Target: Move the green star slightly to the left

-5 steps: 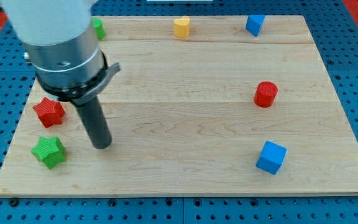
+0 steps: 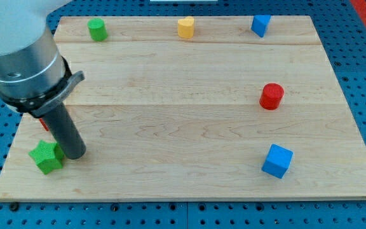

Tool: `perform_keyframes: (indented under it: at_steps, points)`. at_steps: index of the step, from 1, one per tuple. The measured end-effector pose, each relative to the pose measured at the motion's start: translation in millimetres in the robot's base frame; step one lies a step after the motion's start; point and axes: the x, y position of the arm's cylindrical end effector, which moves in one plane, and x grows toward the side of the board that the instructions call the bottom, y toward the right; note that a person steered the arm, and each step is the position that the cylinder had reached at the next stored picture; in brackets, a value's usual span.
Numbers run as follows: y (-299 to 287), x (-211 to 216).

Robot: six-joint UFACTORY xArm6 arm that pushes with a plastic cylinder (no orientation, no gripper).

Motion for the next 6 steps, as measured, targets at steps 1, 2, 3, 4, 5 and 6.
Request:
perform_keyframes:
  at_steps: [1, 2, 3, 4, 5, 6]
  points:
    - [-34, -1]
    - [-27, -18]
    - [21, -61]
    - [45, -86]
    - [38, -119]
    - [47, -173]
